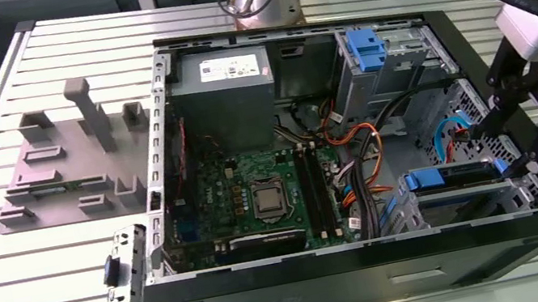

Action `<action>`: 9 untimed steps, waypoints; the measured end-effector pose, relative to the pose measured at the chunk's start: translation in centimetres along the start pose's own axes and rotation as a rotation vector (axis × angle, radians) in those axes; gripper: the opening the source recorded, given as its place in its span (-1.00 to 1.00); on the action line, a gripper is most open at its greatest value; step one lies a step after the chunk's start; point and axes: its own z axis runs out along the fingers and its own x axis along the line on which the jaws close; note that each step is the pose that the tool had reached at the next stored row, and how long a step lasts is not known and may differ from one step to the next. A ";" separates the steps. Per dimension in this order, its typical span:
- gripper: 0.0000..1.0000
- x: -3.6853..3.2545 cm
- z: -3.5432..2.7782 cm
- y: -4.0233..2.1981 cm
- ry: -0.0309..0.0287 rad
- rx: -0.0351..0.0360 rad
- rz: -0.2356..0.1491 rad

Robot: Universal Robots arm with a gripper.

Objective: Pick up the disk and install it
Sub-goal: 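Insert the first disk wire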

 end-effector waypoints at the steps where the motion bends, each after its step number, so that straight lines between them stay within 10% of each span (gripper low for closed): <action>1: 0.18 0.00 0.01 -0.02 0.0000 0.0001 0.000; 9: 0.18 -0.16 0.08 -0.13 0.0000 0.0000 0.000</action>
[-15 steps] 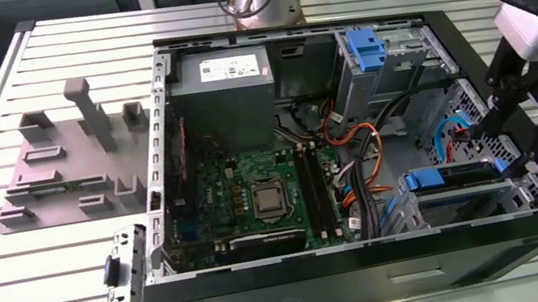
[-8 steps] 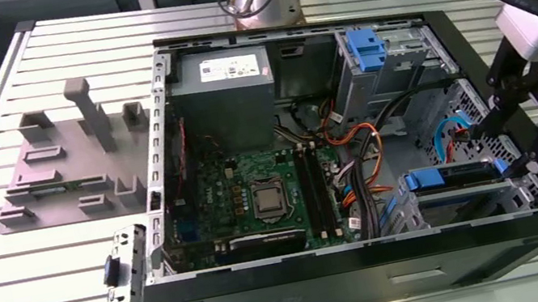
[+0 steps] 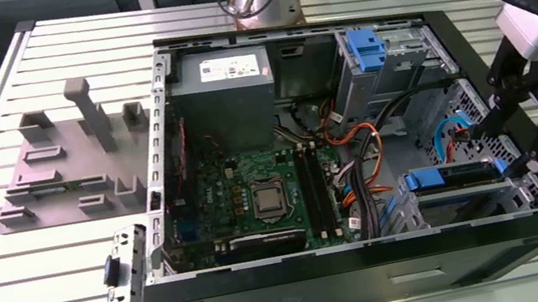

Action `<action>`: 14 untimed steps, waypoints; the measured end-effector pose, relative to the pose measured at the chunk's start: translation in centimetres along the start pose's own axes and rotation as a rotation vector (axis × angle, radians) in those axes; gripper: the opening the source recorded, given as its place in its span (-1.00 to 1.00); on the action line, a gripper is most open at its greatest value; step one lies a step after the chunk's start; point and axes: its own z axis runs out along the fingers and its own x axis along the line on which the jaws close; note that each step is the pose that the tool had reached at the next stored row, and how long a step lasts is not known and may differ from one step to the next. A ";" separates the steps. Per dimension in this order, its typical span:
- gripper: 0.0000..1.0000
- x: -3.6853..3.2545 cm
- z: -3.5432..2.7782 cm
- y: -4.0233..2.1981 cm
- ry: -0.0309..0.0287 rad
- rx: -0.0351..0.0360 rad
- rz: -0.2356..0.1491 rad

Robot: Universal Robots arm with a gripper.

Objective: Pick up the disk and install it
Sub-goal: 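Insert the first disk wire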

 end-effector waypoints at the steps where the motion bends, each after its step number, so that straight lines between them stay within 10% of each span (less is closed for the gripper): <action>1: 0.18 -0.04 0.01 0.00 0.0000 0.0000 0.000; 14: 0.18 -1.69 0.23 0.02 0.0000 -0.0002 -0.002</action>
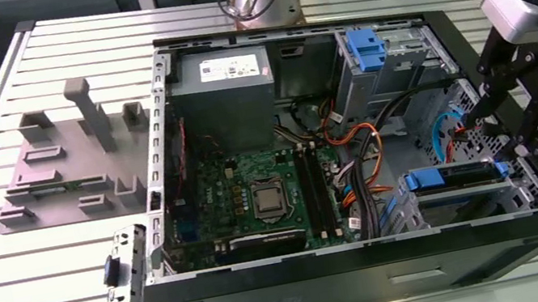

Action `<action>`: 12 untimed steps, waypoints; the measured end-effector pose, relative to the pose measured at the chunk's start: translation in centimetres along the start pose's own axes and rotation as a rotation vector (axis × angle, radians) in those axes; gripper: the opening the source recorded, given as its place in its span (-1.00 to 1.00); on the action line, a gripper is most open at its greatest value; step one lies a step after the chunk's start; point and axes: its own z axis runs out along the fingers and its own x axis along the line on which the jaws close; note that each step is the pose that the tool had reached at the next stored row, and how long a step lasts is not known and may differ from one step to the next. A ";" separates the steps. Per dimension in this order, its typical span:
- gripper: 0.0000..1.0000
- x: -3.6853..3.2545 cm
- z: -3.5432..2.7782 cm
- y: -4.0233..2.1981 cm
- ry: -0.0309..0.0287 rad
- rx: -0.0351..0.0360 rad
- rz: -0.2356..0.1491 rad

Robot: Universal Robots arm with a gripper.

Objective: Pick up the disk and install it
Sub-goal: 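Insert the first disk wire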

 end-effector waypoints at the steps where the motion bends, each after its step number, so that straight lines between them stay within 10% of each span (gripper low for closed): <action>1: 0.18 -0.14 0.01 0.00 0.0001 0.0000 0.000; 12: 0.18 -1.50 0.19 0.03 0.0001 -0.0001 -0.003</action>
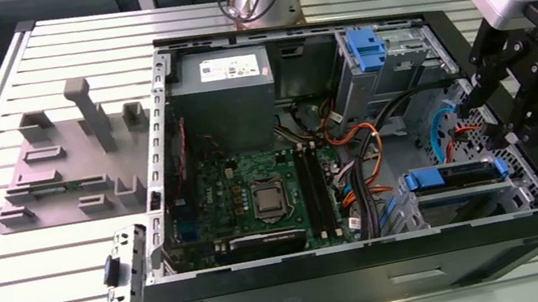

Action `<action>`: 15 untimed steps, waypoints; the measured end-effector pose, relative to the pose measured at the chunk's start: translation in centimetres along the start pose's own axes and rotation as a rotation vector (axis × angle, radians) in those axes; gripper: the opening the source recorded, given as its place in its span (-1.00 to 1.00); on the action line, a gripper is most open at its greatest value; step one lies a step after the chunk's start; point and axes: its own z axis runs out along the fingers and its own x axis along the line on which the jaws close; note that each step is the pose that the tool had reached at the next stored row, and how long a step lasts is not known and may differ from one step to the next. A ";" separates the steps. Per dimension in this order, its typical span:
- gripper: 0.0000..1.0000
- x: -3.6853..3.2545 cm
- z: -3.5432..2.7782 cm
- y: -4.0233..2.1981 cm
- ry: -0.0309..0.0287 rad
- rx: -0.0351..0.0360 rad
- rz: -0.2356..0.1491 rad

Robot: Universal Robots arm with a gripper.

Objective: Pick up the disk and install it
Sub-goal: 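Insert the first disk wire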

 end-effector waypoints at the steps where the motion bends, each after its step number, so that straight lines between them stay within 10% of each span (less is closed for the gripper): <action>1: 0.18 -0.11 0.01 0.00 0.0000 0.0000 0.000; 15: 0.18 -1.84 0.26 0.03 0.0000 -0.0003 -0.003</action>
